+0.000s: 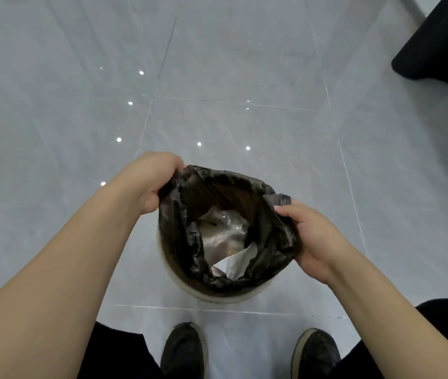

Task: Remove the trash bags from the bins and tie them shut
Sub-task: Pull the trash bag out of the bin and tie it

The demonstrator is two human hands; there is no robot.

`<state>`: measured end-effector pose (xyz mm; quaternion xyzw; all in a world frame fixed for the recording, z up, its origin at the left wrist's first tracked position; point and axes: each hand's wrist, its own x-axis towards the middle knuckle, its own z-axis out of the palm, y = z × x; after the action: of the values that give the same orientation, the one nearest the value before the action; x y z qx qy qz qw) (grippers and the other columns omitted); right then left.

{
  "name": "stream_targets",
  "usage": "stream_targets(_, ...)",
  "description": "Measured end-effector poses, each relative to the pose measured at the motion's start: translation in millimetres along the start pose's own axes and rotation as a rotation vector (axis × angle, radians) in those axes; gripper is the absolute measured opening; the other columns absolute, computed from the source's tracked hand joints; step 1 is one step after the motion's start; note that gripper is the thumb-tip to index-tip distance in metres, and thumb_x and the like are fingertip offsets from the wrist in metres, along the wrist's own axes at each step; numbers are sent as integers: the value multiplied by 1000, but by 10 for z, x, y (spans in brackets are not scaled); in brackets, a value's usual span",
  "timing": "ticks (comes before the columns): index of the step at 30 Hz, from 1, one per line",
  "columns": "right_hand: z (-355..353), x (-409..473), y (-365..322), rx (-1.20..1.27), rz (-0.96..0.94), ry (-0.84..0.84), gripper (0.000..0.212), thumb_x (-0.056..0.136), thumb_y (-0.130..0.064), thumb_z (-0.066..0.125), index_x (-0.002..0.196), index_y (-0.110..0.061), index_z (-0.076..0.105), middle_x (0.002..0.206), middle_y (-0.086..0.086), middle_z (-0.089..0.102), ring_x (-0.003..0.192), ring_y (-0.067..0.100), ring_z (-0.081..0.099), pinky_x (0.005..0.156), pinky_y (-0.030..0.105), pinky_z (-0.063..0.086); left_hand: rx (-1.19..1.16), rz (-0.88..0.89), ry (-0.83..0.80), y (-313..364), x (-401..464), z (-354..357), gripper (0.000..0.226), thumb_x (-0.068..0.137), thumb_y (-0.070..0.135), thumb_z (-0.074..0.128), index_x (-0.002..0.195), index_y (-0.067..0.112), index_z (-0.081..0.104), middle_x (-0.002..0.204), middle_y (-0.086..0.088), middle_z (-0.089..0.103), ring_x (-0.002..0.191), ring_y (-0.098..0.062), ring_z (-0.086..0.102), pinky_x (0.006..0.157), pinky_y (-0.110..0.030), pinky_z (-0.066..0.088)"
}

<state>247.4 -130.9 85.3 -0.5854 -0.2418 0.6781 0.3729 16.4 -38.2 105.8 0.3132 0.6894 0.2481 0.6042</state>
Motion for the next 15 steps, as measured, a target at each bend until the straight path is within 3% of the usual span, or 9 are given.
stream_targets(3,10,-11,-200,-48,-102,57,23,92,-5,49,104,-2,68,96,21,71,83,29,68,72,34,55,-145,125,-34,161,-100,170,23,82,0,46,83,-1,69,80,-19,64,68,-30,65,65,-40,59)
stream_targets(6,6,-2,-463,-49,-205,96,21,93,-4,49,101,-6,68,84,12,73,74,24,69,62,28,55,-196,277,7,414,-219,390,23,81,-2,48,69,4,67,64,-12,60,56,-25,59,58,-33,55)
stream_targets(9,-20,6,-783,30,-292,153,18,93,-3,51,96,-11,66,68,3,71,59,15,67,51,21,52,-198,408,11,715,-365,589,27,82,0,46,65,10,64,60,-5,57,50,-18,55,51,-27,49)
stream_targets(13,-97,-49,-1228,72,-403,140,19,92,-3,50,100,-8,66,75,7,69,61,17,66,54,23,53,-266,546,-53,1130,-632,898,29,81,-2,41,63,9,62,57,-6,52,48,-19,50,46,-22,44)
stream_targets(15,-164,-108,-1466,99,-463,148,19,91,-4,50,101,-6,66,79,11,68,66,21,65,61,28,55,-296,599,-81,1358,-773,1098,30,81,-2,43,61,10,62,59,-7,52,54,-22,50,52,-28,45)
